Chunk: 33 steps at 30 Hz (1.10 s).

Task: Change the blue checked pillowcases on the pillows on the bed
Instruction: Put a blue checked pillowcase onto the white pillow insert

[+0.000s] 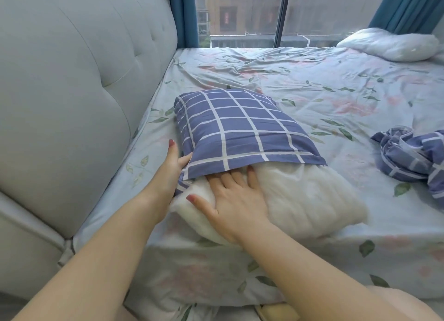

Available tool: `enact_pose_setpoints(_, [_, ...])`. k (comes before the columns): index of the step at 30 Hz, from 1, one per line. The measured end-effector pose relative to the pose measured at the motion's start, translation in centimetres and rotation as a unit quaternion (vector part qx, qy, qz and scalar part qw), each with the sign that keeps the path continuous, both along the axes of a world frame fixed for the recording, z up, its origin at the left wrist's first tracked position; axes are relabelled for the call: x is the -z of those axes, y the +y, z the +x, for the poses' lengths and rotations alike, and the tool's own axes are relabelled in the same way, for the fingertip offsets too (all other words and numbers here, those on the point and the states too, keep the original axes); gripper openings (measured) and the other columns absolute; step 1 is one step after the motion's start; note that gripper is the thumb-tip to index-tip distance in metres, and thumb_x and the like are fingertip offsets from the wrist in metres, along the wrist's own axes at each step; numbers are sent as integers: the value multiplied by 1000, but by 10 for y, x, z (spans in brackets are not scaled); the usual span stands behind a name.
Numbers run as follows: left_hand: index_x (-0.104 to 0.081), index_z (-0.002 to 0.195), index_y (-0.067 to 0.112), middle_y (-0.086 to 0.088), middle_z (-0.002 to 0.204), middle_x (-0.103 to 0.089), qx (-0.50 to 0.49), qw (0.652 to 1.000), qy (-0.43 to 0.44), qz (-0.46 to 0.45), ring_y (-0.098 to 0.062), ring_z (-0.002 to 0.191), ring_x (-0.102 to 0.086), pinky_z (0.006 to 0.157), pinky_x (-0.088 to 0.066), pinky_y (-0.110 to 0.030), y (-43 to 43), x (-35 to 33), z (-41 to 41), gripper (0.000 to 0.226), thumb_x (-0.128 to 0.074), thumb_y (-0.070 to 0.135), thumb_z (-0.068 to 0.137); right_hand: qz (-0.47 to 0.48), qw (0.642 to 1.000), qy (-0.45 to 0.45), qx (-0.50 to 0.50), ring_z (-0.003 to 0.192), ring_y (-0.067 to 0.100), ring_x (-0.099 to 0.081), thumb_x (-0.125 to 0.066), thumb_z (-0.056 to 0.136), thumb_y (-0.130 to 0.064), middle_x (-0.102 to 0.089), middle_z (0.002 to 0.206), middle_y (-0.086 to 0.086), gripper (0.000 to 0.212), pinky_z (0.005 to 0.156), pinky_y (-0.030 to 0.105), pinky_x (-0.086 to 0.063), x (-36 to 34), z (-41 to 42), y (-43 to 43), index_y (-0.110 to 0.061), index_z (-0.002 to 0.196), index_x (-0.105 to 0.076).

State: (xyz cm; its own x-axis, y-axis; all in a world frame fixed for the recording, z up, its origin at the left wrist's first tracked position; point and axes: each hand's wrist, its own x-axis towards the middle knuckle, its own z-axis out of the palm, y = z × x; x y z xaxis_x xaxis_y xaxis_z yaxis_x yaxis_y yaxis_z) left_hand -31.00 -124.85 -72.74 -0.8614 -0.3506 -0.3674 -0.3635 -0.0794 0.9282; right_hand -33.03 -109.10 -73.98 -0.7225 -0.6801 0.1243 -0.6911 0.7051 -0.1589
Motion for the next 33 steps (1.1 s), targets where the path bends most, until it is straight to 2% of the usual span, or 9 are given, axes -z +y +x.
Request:
enact_pose_setpoints(4, [-70,111,42,11,53,-61,-1,999,-32,-16,-2,42,-49,38,-32,-13,15,-9,10,77,-5,77,91,-31,998,-5,53,141,21,-29,22,67,-83,-44,150,-3,113,114,39,-13,-2,-21,-1,-31,147,-38])
enact_pose_setpoints(6, [-75,106,39,7,56,-55,-1,1000,-26,1,-7,45,-40,35,-25,-12,23,-11,13,81,-8,81,87,-75,993,-5,91,140,24,-33,17,65,-86,-42,151,-1,114,112,37,-22,-2,-33,0,-29,147,-39])
enact_pose_setpoints(11, [-78,103,33,-5,70,-44,26,999,-9,42,-12,48,-24,40,-14,-17,33,-13,21,90,-11,88,80,-119,982,-70,127,147,22,-22,2,58,-95,-26,160,-6,115,118,36,-19,-6,-60,2,-34,152,-28])
enact_pose_setpoints(14, [-76,108,29,-12,92,-60,15,997,-24,66,-19,61,-48,49,-25,-20,27,-12,22,94,-7,86,82,-147,975,-127,109,149,18,-15,-1,58,-96,-20,161,-9,116,121,34,-11,-11,-64,2,-34,153,-24])
enact_pose_setpoints(16, [-73,111,29,-9,100,-68,3,998,-37,55,-25,84,-57,63,-36,-27,23,-10,19,95,-4,86,81,-157,973,-159,66,146,18,-22,-6,60,-97,-28,159,-8,114,119,33,-17,-13,-54,1,-33,151,-31])
enact_pose_setpoints(21, [-63,121,32,-1,84,-72,-48,999,8,15,-10,70,-66,54,-49,-17,14,-19,7,75,-8,73,92,-113,976,-144,-116,133,21,-42,-8,76,-82,-51,144,-3,89,105,34,-35,-18,-23,0,-33,136,-52])
enact_pose_setpoints(24, [-52,138,42,-3,133,-61,-23,998,21,48,-22,117,-60,90,-50,-32,9,-22,4,72,-16,80,88,-72,968,-140,-197,141,16,-27,-9,80,-78,-45,149,-5,84,111,36,-18,-18,-8,1,-32,131,-57])
enact_pose_setpoints(27, [-54,136,45,3,135,-61,0,998,27,62,-14,115,-62,88,-51,-30,10,-21,1,67,-24,80,87,-41,971,-89,-219,144,7,-12,-4,78,-83,-40,149,-14,91,115,33,1,-24,2,8,-33,137,-53])
enact_pose_setpoints(33, [-53,135,51,13,145,-47,33,999,7,42,-9,114,-54,81,-45,-27,13,-28,-4,68,-20,83,84,-328,942,-36,-59,68,20,-58,-32,92,-61,-65,66,-2,65,69,40,-46,-44,-26,41,-11,70,-66])
